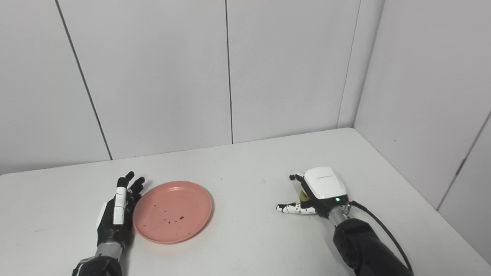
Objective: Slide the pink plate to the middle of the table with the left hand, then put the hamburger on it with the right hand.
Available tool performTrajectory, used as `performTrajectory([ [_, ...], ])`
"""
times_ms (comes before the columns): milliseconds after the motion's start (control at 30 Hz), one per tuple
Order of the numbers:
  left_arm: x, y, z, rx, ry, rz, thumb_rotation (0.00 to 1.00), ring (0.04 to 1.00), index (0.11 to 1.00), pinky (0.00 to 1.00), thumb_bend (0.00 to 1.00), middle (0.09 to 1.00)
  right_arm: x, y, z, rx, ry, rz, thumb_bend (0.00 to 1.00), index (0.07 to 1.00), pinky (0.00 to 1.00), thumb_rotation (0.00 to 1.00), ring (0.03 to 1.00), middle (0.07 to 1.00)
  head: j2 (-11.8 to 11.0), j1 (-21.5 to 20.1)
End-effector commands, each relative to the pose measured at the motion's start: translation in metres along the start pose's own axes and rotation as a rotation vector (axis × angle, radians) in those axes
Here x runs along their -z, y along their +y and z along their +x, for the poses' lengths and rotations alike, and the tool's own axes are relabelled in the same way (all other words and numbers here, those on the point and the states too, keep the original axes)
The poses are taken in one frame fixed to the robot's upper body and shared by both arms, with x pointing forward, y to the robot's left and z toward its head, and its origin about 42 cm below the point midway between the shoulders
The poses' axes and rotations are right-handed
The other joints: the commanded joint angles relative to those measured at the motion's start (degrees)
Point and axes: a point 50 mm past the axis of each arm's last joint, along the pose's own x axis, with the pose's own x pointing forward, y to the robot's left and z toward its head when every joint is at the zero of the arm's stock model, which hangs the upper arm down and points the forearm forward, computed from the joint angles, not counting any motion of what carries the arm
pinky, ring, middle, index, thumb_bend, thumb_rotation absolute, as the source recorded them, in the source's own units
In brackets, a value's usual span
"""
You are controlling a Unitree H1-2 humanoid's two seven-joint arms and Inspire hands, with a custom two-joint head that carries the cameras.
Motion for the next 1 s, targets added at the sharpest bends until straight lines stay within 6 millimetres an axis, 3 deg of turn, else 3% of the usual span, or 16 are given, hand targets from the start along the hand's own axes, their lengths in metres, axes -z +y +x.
performTrajectory([
  [0,-0.005,-0.005,0.002,0.023,-0.001,-0.003,0.91,0.945,0.924,1.0,0.96,0.892,0.006,-0.012,0.011,0.035,0.009,0.013,0.68,0.618,0.53,0.87,0.64,0.685,0.14,0.2],
  [67,-0.005,-0.004,0.002,0.024,0.001,-0.005,0.9,0.945,0.925,1.0,0.96,0.892,0.009,-0.01,0.012,0.042,0.015,0.032,0.68,0.567,0.49,0.88,0.6,0.664,0.16,0.24],
  [167,-0.006,-0.004,0.001,0.026,0.002,-0.003,0.9,0.944,0.922,1.0,0.95,0.892,0.012,-0.007,0.015,0.045,0.029,0.043,0.67,0.515,0.44,0.8,0.542,0.643,0.19,0.24],
  [267,-0.006,-0.005,0.001,0.028,0.003,0.001,0.9,0.939,0.922,1.0,0.95,0.89,0.015,-0.006,0.017,0.034,0.033,0.034,0.66,0.504,0.43,0.7,0.523,0.631,0.22,0.37],
  [367,-0.006,-0.005,0.0,0.029,0.004,0.001,0.9,0.937,0.924,1.0,0.96,0.89,0.018,-0.005,0.019,0.024,0.032,0.025,0.64,0.512,0.4,0.67,0.491,0.593,0.32,0.5],
  [533,-0.007,-0.006,-0.001,0.035,0.004,0.006,0.91,0.939,0.932,1.0,0.95,0.897,0.024,-0.004,0.023,0.022,0.049,0.043,0.66,0.524,0.41,0.61,0.496,0.591,0.48,0.65],
  [633,-0.007,-0.007,-0.001,0.035,0.006,0.007,0.92,0.933,0.93,1.0,0.95,0.895,0.028,-0.006,0.026,0.015,0.062,0.036,0.68,0.553,0.47,0.59,0.551,0.601,0.5,0.74],
  [867,-0.006,-0.009,0.0,0.036,0.005,0.002,0.92,0.932,0.93,1.0,0.94,0.895,0.028,-0.021,0.034,0.009,0.069,0.037,0.67,0.566,0.58,0.64,0.627,0.619,0.39,1.0],
  [967,-0.006,-0.01,0.001,0.038,0.004,0.001,0.92,0.931,0.928,1.0,0.94,0.895,0.024,-0.032,0.036,0.038,0.05,0.066,0.66,0.533,0.48,0.59,0.539,0.558,0.44,1.35],
])
